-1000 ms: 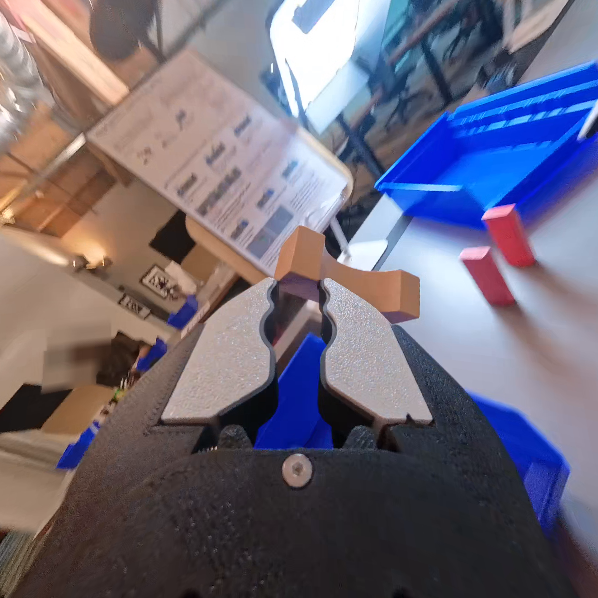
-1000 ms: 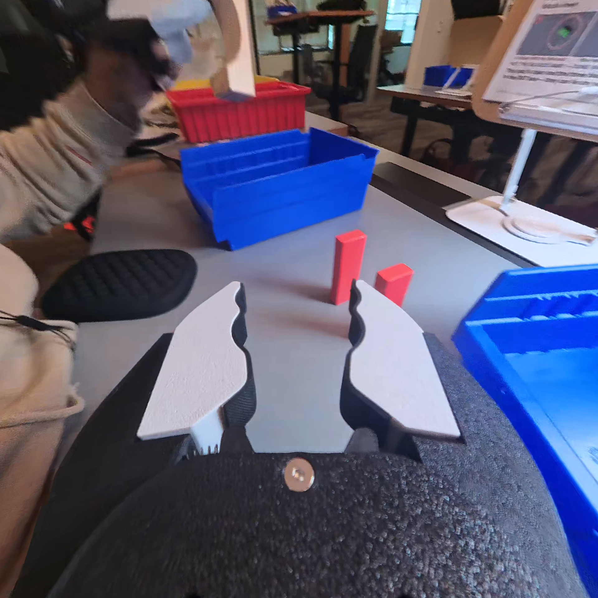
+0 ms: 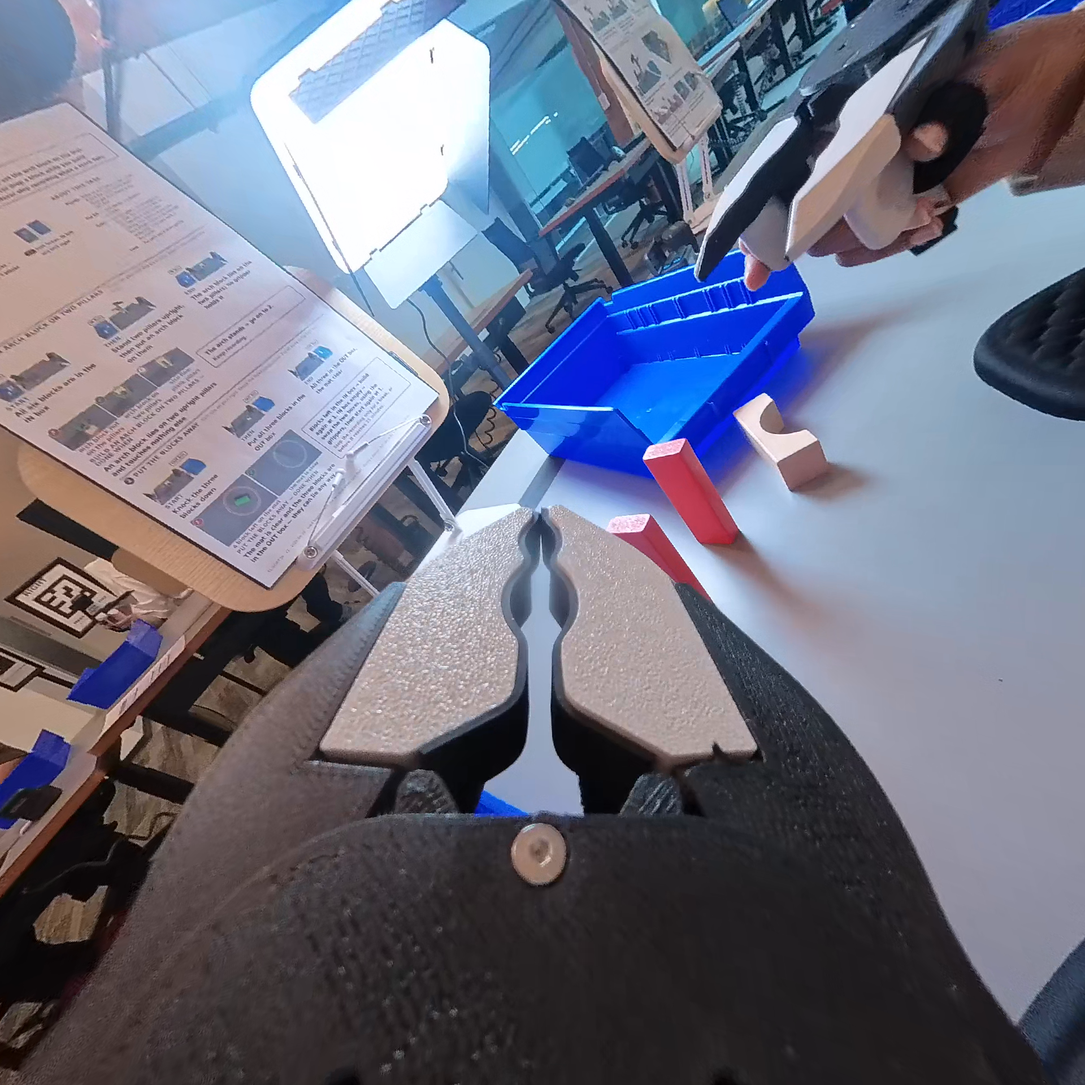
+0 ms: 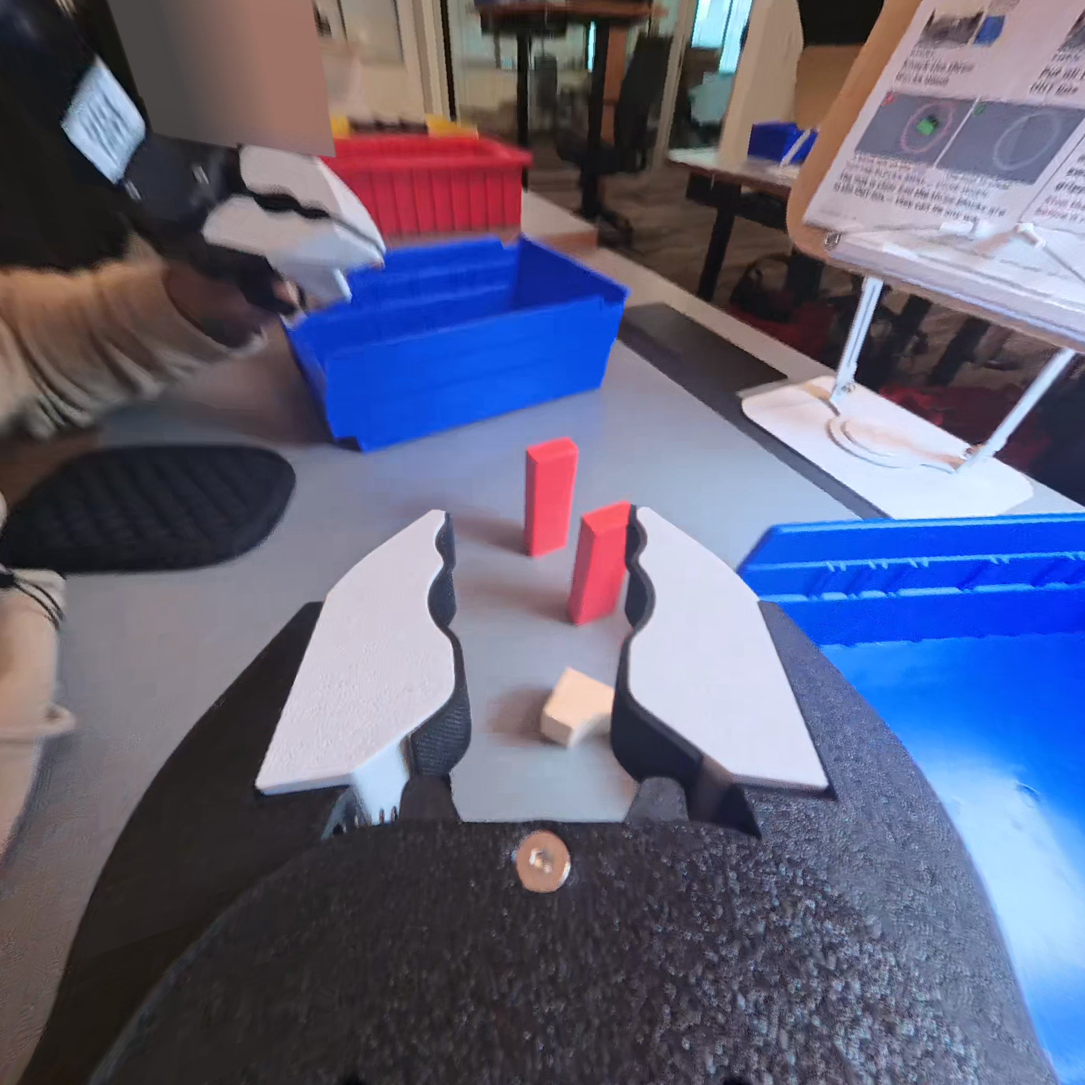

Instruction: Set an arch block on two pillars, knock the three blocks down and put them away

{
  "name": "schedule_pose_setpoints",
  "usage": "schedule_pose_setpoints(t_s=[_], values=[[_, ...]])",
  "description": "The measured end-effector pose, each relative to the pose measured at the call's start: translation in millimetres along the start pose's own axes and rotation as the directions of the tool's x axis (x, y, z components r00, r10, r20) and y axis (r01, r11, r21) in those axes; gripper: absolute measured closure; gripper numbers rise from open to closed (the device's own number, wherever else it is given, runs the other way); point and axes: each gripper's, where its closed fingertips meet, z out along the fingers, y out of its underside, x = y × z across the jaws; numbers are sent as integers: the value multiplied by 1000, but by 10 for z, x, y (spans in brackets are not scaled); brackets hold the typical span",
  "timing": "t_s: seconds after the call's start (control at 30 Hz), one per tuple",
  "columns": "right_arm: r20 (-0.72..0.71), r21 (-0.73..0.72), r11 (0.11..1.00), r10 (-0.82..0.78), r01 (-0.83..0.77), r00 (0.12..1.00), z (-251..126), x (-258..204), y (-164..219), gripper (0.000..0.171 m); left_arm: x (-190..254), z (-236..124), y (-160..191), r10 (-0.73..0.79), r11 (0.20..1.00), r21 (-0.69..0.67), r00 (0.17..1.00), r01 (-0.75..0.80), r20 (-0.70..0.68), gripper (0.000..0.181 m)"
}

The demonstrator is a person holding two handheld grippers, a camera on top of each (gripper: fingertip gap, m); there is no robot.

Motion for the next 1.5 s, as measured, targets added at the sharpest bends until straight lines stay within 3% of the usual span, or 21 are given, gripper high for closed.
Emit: schedule_pose_setpoints(t_s=[0.1, 0.2, 0.33, 0.47, 0.5, 0.6, 0.7, 0.8, 1.0, 1.17, 1.27, 1.33, 1.37, 1.4, 1.5], values=[[6, -277, 948, -162, 157, 987, -10, 123, 457, 114, 91, -18, 41, -36, 999, -23, 998, 35, -42, 181], [99, -571, 775, -263, 271, 960, -49, 261, 1024, 111, 307, -17, 94, -125, 991, -70, 984, 117, -125, 181], [147, -694, 586, -454, 419, 879, 70, 520, 1363, 110, 628, 15, 148, -250, 967, -107, 948, 233, -197, 177], [212, -695, 523, -507, 494, 835, 180, 567, 1424, 119, 886, 76, 206, -370, 928, -158, 892, 338, -261, 141], [232, -713, 506, -483, 486, 844, 168, 564, 1481, 129, 939, 89, 217, -397, 917, -173, 875, 360, -279, 132], [233, -716, 515, -461, 472, 856, 174, 567, 1502, 139, 1065, 128, 256, -445, 895, -198, 838, 401, -315, 121], [235, -713, 509, -475, 483, 848, 142, 490, 1492, 151, 1199, 155, 314, -488, 872, -232, 802, 431, -346, 120], [192, -679, 557, -495, 479, 848, 160, 303, 1413, 159, 1339, 165, 310, -568, 823, -270, 720, 499, -399, 117], [161, -605, 578, -584, 547, 796, 238, -176, 1316, 160, 1493, 265, 293, -711, 699, -360, 552, 617, -435, 117], [49, -480, 616, -692, 625, 720, 422, -517, 980, 160, 1656, 353, 327, -743, 666, -420, 504, 616, -440, 110], [-39, -404, 579, -785, 708, 619, 537, -688, 742, 160, 1637, 393, 276, -769, 631, -411, 465, 658, -438, 111], [-50, -364, 526, -835, 769, 548, 594, -815, 681, 160, 1633, 385, 261, -778, 617, -408, 442, 673, -447, 126], [-50, -344, 496, -857, 797, 512, 612, -870, 670, 160, 1614, 368, 246, -776, 616, -397, 437, 681, -455, 143], [-51, -321, 469, -876, 823, 480, 619, -912, 660, 159, 1588, 353, 242, -774, 617, -389, 438, 684, -458, 145], [-14, -257, 505, -854, 824, 520, 608, -991, 666, 156, 1589, 306, 239, -698, 706, -354, 519, 614, -493, 146]])
